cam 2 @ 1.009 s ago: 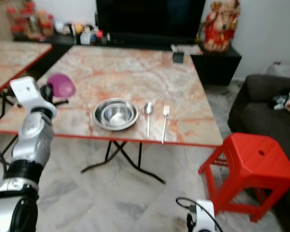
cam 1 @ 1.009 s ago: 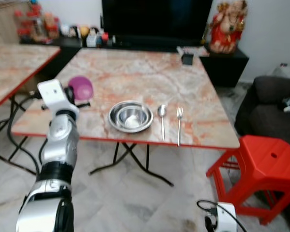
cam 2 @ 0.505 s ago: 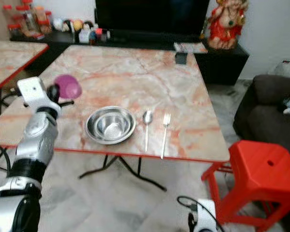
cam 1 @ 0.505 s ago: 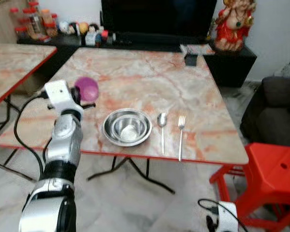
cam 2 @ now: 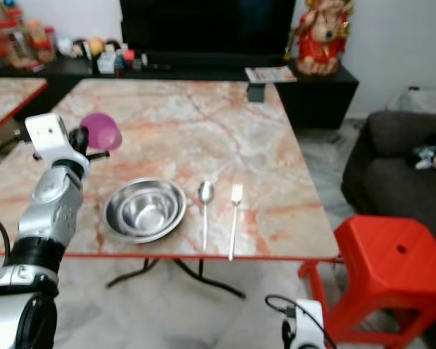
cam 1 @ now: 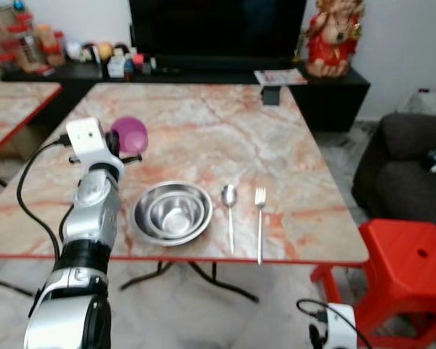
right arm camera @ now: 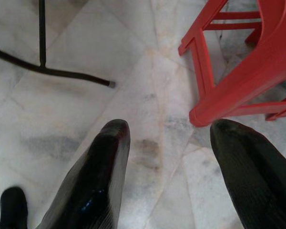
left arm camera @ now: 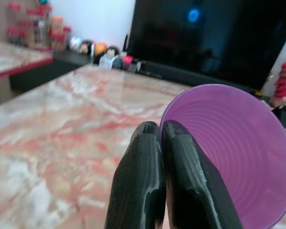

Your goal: Setting the table

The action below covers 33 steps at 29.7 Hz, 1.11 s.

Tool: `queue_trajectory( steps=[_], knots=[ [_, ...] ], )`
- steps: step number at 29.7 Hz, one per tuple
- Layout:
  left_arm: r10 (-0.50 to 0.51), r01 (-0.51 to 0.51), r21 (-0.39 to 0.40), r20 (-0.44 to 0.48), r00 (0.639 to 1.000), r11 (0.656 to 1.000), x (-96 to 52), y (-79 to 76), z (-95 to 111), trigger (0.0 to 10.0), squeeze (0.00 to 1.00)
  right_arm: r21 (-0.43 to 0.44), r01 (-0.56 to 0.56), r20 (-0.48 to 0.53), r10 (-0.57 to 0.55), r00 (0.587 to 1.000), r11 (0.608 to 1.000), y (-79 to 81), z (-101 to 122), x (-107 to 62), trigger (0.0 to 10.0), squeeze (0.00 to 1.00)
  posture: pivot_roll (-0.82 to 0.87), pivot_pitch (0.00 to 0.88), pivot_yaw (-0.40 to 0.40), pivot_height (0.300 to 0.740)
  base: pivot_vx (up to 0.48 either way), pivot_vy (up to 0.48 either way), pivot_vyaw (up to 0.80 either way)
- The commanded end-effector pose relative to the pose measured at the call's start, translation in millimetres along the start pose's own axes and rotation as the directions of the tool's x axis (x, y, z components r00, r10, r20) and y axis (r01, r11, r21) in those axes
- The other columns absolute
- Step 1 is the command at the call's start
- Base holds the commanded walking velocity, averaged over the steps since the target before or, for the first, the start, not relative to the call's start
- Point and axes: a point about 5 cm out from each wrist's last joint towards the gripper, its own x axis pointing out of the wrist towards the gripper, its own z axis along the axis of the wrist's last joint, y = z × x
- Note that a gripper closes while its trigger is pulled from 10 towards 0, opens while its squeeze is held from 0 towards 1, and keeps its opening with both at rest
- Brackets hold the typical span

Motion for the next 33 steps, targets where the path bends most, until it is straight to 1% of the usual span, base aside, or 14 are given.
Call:
queue_trajectory(
  steps=[1,5,9,10,12,13,15,16,17,21,25,28,31,33],
  knots=[
    [0.048,-0.048,-0.002,-0.042,0.998,0.999,0.8,13.4,4.8,10.0,0.0,0.008,-0.007,-0.007,0.007,1.0,1.0,3.3,-1.4,-0.1,10.0,0.0,-0.03,0.0,-0.061,0.725,0.0,0.0,0.0],
    [0.044,-0.046,-0.007,-0.127,0.991,0.999,2.5,15.4,5.1,10.0,0.0,0.001,-0.01,-0.011,0.01,1.0,1.0,3.3,-2.6,-0.4,10.0,0.0,-0.03,0.0,-0.063,0.725,0.0,0.0,0.0],
    [0.047,-0.049,-0.009,-0.137,0.989,0.999,2.3,15.4,6.0,10.0,0.0,0.0,-0.01,-0.011,0.01,1.0,1.0,3.3,-2.6,-0.4,10.0,0.0,-0.03,0.0,-0.063,0.725,0.0,0.0,0.0],
    [0.038,-0.042,-0.024,-0.161,0.986,0.999,2.9,13.2,6.5,10.0,0.0,0.001,-0.01,-0.011,0.01,1.0,1.0,3.4,-2.5,-0.4,10.0,0.0,-0.03,0.0,-0.06,0.725,0.0,0.0,0.0],
    [-0.015,-0.007,-0.084,-0.258,0.966,0.996,2.3,2.6,-0.1,10.0,0.0,0.001,-0.011,-0.013,0.011,1.0,1.0,3.8,-2.6,-0.4,10.0,0.0,-0.03,0.0,-0.058,0.725,0.0,0.0,0.0],
    [-0.015,-0.007,-0.084,-0.258,0.966,0.996,2.3,2.6,-0.1,10.0,0.0,0.001,-0.011,-0.013,0.011,1.0,1.0,3.8,-2.6,-0.4,10.0,0.0,-0.03,0.0,-0.058,0.725,0.0,0.0,0.0],
    [0.006,-0.032,-0.079,-0.315,0.949,0.996,1.7,4.6,-8.9,10.0,0.0,0.001,-0.012,-0.015,0.012,1.0,1.0,4.8,-3.2,-0.5,10.0,0.0,-0.03,0.0,-0.055,0.725,0.0,0.0,0.0],
    [0.009,-0.036,-0.076,-0.326,0.945,0.996,1.5,5.1,-10.6,10.0,0.0,0.001,-0.013,-0.015,0.013,1.0,1.0,5.1,-3.3,-0.5,10.0,0.0,-0.03,0.0,-0.05,0.725,0.0,0.0,0.0],
    [-0.006,-0.025,-0.083,-0.345,0.939,0.996,1.2,3.5,-13.6,10.0,0.0,0.003,-0.014,-0.015,0.014,1.0,1.0,5.4,-3.2,-0.5,10.0,0.0,-0.03,0.0,-0.05,0.725,0.0,0.0,0.0],
    [0.017,-0.038,-0.048,-0.375,0.927,0.998,1.7,4.4,-20.5,10.0,0.0,0.006,-0.013,-0.016,0.013,1.0,1.0,5.7,-3.8,-0.6,10.0,0.0,-0.04,0.0,-0.046,0.725,0.0,0.0,0.0],
    [0.035,-0.042,-0.007,-0.399,0.916,0.999,2.1,2.9,-21.8,10.0,0.0,0.007,-0.009,-0.021,0.01,1.0,1.0,4.3,-5.7,-1.2,10.0,0.0,-0.03,0.0,-0.047,0.725,0.0,0.0,0.0],
    [0.072,-0.065,0.033,-0.405,0.911,0.997,2.6,5.0,-21.1,10.0,0.0,0.007,-0.008,-0.022,0.008,1.0,1.0,3.9,-6.0,-1.3,10.0,0.0,-0.04,0.0,-0.046,0.725,0.0,0.0,0.0],
    [0.114,-0.081,0.099,-0.403,0.908,0.992,2.8,10.4,-19.7,10.0,0.0,0.01,-0.008,-0.021,0.008,1.0,1.0,4.0,-5.6,-1.2,10.0,0.0,-0.04,0.0,-0.042,0.725,0.0,0.0,0.0],
    [0.117,-0.085,0.096,-0.399,0.909,0.992,3.2,11.3,-19.1,10.0,0.0,0.01,-0.009,-0.02,0.009,1.0,1.0,4.7,-5.3,-1.1,10.0,0.0,-0.03,0.0,-0.042,0.725,0.0,0.0,0.0]
  ],
)
